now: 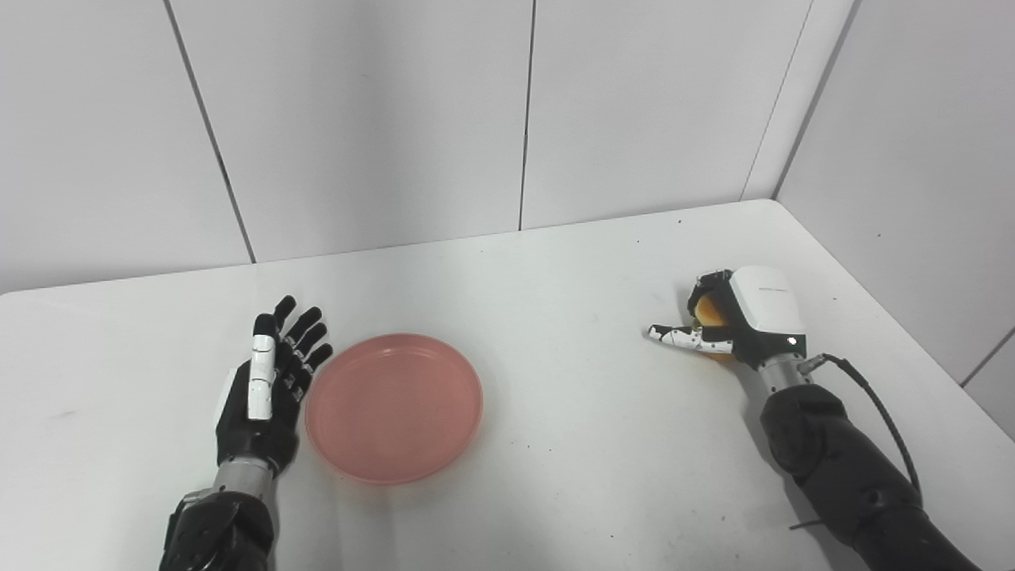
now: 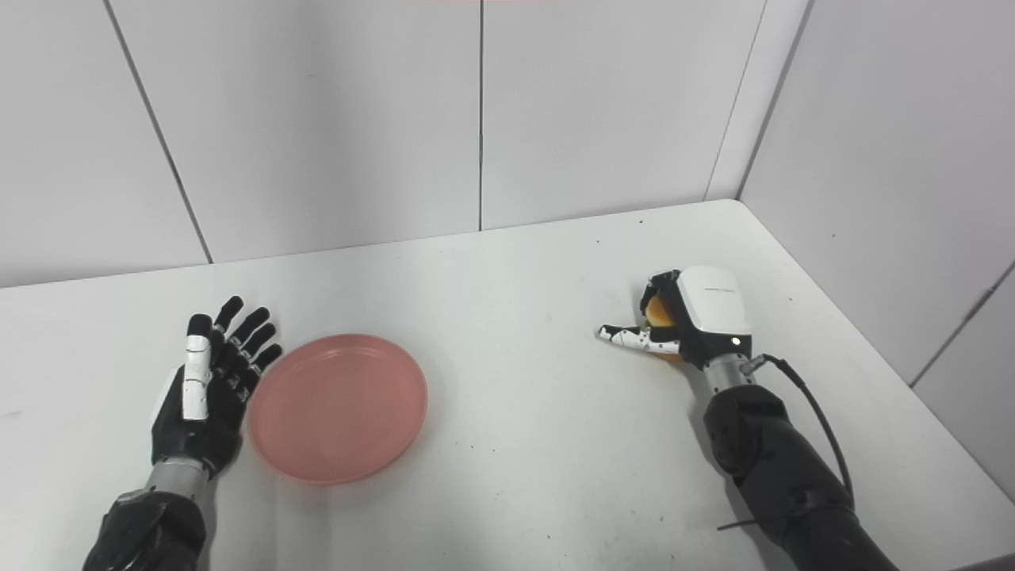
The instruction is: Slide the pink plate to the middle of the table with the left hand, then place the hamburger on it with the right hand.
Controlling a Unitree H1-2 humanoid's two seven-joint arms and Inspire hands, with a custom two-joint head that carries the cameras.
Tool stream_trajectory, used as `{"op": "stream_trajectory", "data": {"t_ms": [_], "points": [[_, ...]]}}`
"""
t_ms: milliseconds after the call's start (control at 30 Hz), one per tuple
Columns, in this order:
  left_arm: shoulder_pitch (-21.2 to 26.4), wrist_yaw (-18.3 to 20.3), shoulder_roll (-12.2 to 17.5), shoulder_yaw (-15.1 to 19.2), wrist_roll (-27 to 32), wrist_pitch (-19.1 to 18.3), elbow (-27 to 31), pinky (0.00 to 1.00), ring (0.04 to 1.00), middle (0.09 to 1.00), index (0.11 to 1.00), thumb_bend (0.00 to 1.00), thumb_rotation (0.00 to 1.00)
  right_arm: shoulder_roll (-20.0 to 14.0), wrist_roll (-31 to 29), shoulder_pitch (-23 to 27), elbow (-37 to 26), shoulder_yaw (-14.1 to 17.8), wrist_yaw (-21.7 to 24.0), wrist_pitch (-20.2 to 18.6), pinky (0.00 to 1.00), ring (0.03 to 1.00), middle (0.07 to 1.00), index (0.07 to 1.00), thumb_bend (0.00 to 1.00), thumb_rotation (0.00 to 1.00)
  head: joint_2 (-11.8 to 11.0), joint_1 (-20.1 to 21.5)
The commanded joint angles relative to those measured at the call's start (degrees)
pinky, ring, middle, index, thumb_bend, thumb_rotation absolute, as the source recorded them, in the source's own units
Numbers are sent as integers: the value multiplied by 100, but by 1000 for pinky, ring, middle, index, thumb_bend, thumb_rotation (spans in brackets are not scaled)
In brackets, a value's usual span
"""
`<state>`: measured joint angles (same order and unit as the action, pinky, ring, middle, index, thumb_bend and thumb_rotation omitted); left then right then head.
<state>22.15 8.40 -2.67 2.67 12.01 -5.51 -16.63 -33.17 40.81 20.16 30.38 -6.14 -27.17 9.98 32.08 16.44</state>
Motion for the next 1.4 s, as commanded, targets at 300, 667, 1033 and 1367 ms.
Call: {"op": "stream_trajectory", "data": {"t_ms": [300,667,1033,1367], "points": [[-36,-62,-15,-53,-58,-71,-154,888,902,892,937,781,872,120,-136,80,-1956,107,343,151,140,185,257,318,580,506,-139,-217],[-36,-208,-176,-229,-308,267,-424,847,891,859,938,766,897,526,-198,278,-3406,56,1074,220,138,185,268,332,614,576,-164,-1176],[105,-331,-411,-285,-418,460,-786,843,881,887,930,757,892,1184,-337,176,-3649,-115,1322,580,147,191,280,360,591,511,-199,-1900],[244,-412,-632,-364,-529,602,-1063,826,870,876,928,789,896,1699,-311,259,-3655,-370,1619,598,116,162,247,325,558,428,-164,-2162]]}}
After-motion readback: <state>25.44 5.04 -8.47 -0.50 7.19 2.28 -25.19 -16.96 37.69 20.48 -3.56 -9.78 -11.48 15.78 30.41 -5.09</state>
